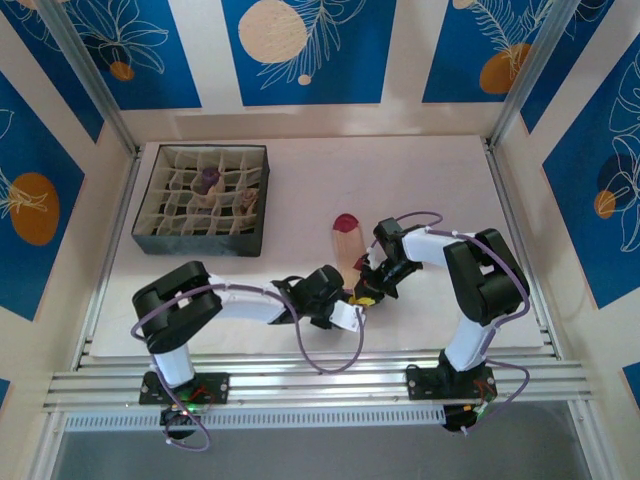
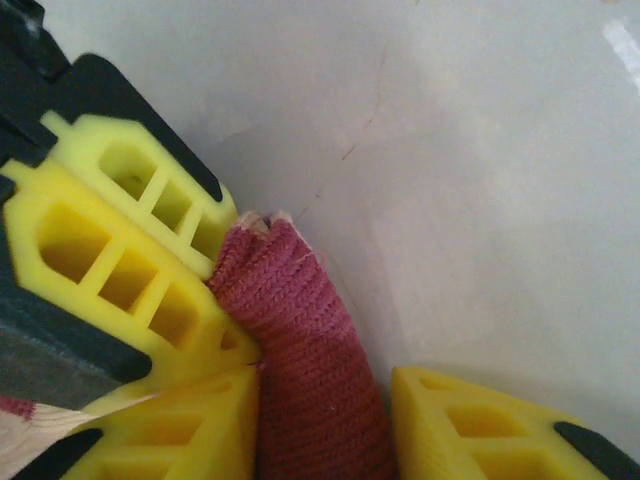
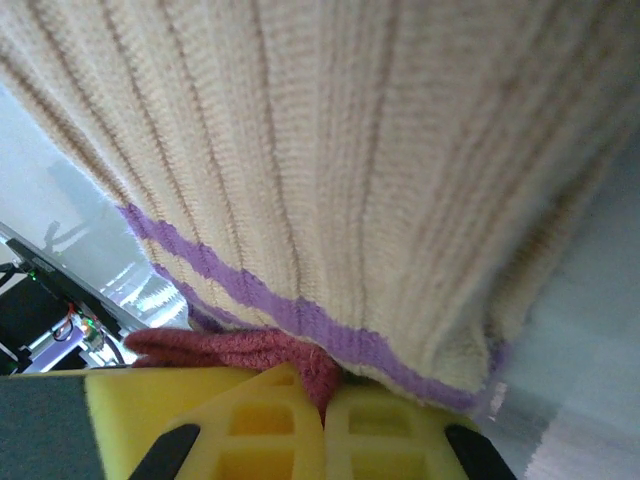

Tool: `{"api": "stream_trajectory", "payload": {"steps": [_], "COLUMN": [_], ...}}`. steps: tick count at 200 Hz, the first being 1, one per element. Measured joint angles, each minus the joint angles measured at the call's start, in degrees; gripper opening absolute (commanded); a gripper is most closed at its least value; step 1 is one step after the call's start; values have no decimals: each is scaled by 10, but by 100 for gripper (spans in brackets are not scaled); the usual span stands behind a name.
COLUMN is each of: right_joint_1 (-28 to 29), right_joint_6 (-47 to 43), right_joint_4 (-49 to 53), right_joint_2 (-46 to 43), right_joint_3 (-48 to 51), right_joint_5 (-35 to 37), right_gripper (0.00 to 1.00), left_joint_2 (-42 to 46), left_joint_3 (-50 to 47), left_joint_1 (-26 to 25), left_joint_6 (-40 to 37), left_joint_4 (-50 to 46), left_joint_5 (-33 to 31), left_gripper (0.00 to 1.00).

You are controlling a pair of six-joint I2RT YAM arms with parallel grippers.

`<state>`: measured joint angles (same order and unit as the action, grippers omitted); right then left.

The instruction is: Roll the socks

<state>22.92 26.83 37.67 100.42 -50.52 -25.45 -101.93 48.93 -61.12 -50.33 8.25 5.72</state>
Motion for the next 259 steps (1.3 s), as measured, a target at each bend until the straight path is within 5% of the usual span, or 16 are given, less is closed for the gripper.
{"api": "stream_trajectory", "payload": {"steps": [40, 76, 188, 259], "right_joint_1": [-1, -2, -13, 0], "right_joint_6": [-9, -7, 20, 20], "right_joint_4": [-2, -18, -131, -203], "right_joint_2": [-7, -39, -227, -204], "right_joint_3": [0, 14, 128, 143], "right_joint_5": [5, 8, 61, 69], "right_gripper": [26, 38, 44, 44], "left_joint_2": [-17, -28, -169, -221], "left_joint_3": [38, 61, 257, 305], "left_joint_1": [35, 77, 177, 194], "left_joint_6": [35, 65, 171, 261], "left_joint_4": [-43, -82, -330, -393], "left_joint_5": [62, 139, 414, 499], "left_gripper": [1, 0, 1, 2]}}
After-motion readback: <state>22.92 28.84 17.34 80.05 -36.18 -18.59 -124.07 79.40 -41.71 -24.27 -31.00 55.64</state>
